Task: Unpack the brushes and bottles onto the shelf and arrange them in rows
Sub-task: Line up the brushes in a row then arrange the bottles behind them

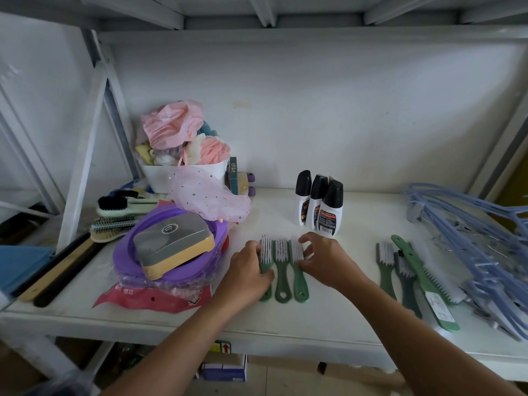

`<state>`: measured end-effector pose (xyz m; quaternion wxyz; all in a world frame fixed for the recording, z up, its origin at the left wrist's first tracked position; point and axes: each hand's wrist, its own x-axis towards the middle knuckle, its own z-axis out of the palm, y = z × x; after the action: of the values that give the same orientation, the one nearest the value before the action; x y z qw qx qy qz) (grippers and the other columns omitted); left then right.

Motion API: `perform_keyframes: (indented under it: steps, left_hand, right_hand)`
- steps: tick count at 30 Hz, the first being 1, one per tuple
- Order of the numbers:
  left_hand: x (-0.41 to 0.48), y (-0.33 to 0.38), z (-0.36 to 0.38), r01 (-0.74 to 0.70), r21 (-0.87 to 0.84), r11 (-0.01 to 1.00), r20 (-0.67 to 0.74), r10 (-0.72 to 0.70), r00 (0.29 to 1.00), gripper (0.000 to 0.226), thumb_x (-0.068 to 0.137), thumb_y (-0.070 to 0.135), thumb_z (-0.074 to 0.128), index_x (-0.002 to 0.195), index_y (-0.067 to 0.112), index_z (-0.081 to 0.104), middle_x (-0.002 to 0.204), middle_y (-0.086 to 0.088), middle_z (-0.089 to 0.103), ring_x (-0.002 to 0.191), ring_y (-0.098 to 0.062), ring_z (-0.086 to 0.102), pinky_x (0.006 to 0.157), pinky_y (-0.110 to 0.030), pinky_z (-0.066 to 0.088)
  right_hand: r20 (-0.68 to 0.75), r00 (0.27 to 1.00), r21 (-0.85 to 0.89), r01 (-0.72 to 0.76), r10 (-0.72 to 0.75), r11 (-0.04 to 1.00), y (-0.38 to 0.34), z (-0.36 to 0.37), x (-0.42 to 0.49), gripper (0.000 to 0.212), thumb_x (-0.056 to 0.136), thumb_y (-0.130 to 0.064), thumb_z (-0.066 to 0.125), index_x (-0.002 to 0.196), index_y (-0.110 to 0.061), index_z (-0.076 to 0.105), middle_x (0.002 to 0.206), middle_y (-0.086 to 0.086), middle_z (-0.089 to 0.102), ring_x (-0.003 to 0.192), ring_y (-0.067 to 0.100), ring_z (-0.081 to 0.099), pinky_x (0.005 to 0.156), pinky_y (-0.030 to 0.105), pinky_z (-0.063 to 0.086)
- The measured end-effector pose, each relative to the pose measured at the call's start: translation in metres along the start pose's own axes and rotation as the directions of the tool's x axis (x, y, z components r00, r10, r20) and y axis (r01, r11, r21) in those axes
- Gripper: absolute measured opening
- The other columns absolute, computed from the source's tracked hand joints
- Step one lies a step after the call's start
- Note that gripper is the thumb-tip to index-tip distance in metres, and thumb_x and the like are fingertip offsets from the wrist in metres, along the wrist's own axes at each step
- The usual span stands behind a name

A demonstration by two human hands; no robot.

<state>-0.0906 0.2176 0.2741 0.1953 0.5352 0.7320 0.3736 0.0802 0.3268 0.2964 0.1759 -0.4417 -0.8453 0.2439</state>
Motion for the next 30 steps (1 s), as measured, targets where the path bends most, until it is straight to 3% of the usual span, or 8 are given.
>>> perform_keyframes:
  steps: [2,6,10,16,20,23,27,30]
  left_hand:
    - [0.000,0.000,-0.001,0.006,-0.001,1.000,0.014,-0.006,1.000,0.042,0.089,0.021,0.068,0.124,0.022,0.045,0.119,0.004,0.063,0.107,-0.009,0.063,0.089,-0.029,0.057]
    - [-0.001,0.003,-0.003,0.009,-0.002,1.000,0.029,-0.009,1.000,0.043,0.092,0.020,0.068,0.126,0.022,0.042,0.121,0.007,0.061,0.108,-0.008,0.061,0.073,-0.012,0.047]
    - [-0.001,0.003,-0.003,0.008,0.004,1.000,0.028,-0.008,1.000,0.043,0.092,0.020,0.068,0.126,0.022,0.042,0.120,0.006,0.061,0.106,-0.007,0.061,0.071,-0.011,0.046]
    - [0.000,0.002,-0.002,0.001,-0.010,1.000,0.033,-0.001,0.999,0.041,0.091,0.018,0.067,0.124,0.022,0.042,0.119,0.008,0.062,0.106,-0.006,0.062,0.080,-0.019,0.053]
    - [0.001,0.000,0.000,-0.003,-0.010,1.000,0.033,0.003,0.999,0.037,0.089,0.016,0.065,0.118,0.025,0.043,0.115,0.009,0.062,0.102,-0.004,0.062,0.085,-0.025,0.055]
    - [0.002,-0.001,0.001,0.008,-0.016,1.000,0.034,-0.008,0.999,0.038,0.087,0.018,0.064,0.119,0.024,0.046,0.113,0.008,0.063,0.103,-0.007,0.062,0.090,-0.037,0.056]
    - [0.002,-0.003,0.002,0.017,-0.005,1.000,0.027,-0.017,1.000,0.043,0.080,0.025,0.063,0.121,0.024,0.048,0.117,0.007,0.059,0.110,-0.012,0.059,0.094,-0.040,0.055]
    - [0.003,-0.005,0.003,0.016,0.017,1.000,0.031,-0.016,0.999,0.043,0.078,0.027,0.061,0.119,0.026,0.048,0.120,0.006,0.055,0.115,-0.013,0.054,0.097,-0.040,0.053]
  right_hand:
    - [0.008,1.000,0.003,-0.003,0.003,1.000,0.000,0.000,0.000,0.047,0.087,-0.026,0.072,0.131,-0.021,0.055,0.107,0.000,0.069,0.091,0.014,0.066,0.083,0.032,0.059]
    - [0.012,1.000,0.007,-0.003,0.003,1.000,0.001,0.001,0.000,0.048,0.087,-0.027,0.072,0.132,-0.021,0.055,0.105,-0.001,0.068,0.091,0.013,0.067,0.083,0.034,0.060]
    - [0.019,1.000,0.011,-0.004,0.004,1.000,0.000,0.000,-0.001,0.049,0.087,-0.028,0.071,0.133,-0.022,0.054,0.106,-0.002,0.068,0.089,0.012,0.067,0.082,0.033,0.060]
    - [0.042,0.999,-0.037,-0.020,0.022,0.999,0.001,-0.014,-0.006,0.054,0.085,-0.033,0.073,0.134,-0.026,0.050,0.111,0.000,0.067,0.093,0.013,0.065,0.082,0.030,0.056]
    - [0.017,0.998,-0.116,-0.059,0.061,0.992,0.016,-0.046,-0.014,0.029,0.086,-0.029,0.074,0.113,-0.025,0.065,0.097,-0.003,0.071,0.084,0.011,0.068,0.081,0.031,0.058]
    - [-0.107,0.982,-0.276,-0.180,0.156,0.944,0.039,-0.073,-0.020,0.016,0.084,-0.027,0.071,0.100,-0.028,0.068,0.094,-0.002,0.071,0.080,0.016,0.068,0.080,0.038,0.059]
    - [-0.154,0.959,-0.425,-0.281,0.238,0.860,0.062,-0.091,-0.033,0.008,0.085,-0.026,0.066,0.092,-0.027,0.066,0.083,-0.005,0.063,0.069,0.013,0.064,0.065,0.032,0.058]
    - [-0.130,0.959,-0.545,-0.281,0.251,0.790,0.066,-0.091,-0.038,0.008,0.087,-0.018,0.057,0.084,-0.019,0.065,0.076,-0.003,0.061,0.064,0.012,0.061,0.052,0.022,0.046]
